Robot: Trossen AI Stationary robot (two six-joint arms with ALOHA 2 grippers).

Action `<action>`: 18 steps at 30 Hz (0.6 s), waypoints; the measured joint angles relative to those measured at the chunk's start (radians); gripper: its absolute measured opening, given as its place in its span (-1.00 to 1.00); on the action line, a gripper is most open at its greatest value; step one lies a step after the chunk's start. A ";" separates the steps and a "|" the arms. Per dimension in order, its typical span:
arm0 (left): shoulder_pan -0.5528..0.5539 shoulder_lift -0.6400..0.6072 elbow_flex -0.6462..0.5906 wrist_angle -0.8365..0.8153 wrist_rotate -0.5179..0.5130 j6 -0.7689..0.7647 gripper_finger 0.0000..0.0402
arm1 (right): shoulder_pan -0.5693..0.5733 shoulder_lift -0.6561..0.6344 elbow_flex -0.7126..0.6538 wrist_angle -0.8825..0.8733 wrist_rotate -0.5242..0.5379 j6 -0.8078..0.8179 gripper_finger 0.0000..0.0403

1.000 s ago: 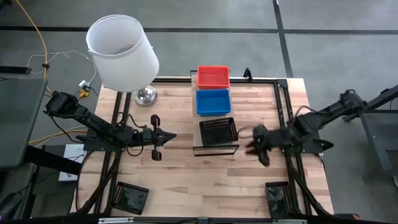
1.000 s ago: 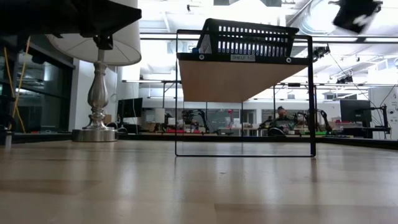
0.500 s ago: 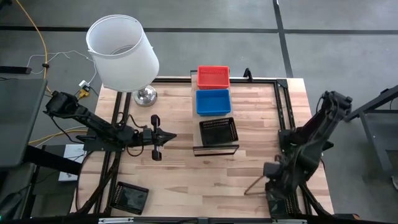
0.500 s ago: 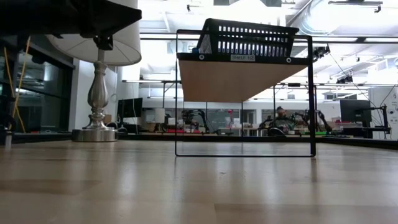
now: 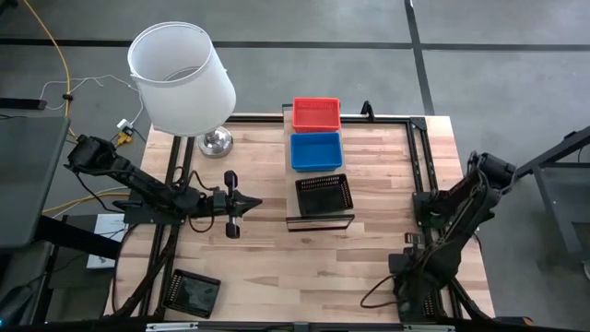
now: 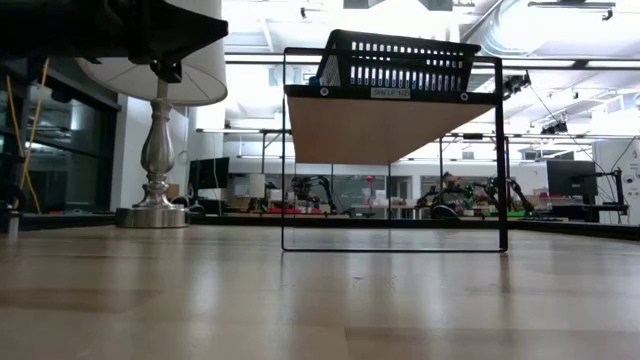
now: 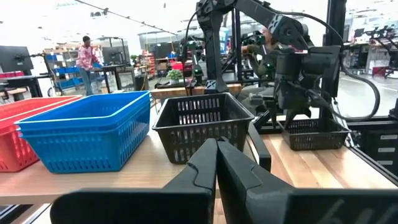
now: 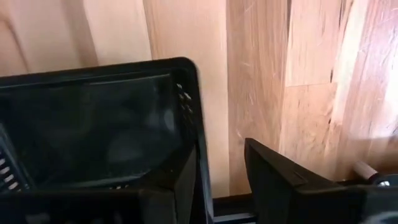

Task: Stack baskets on shelf by color
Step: Stack the right black bin on top of the black bin on the shelf

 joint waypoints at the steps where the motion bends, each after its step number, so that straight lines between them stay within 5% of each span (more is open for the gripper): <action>1: 0.000 0.000 0.000 0.000 0.000 0.000 -1.00 | 0.000 0.007 0.000 0.000 0.000 0.000 -0.38; 13: 0.000 0.000 0.000 0.000 0.000 0.000 -1.00 | 0.018 0.024 -0.018 0.021 0.027 0.073 -0.38; 18: 0.000 0.000 0.000 0.000 0.000 0.000 -1.00 | 0.018 0.024 -0.074 0.076 -0.061 0.113 -0.38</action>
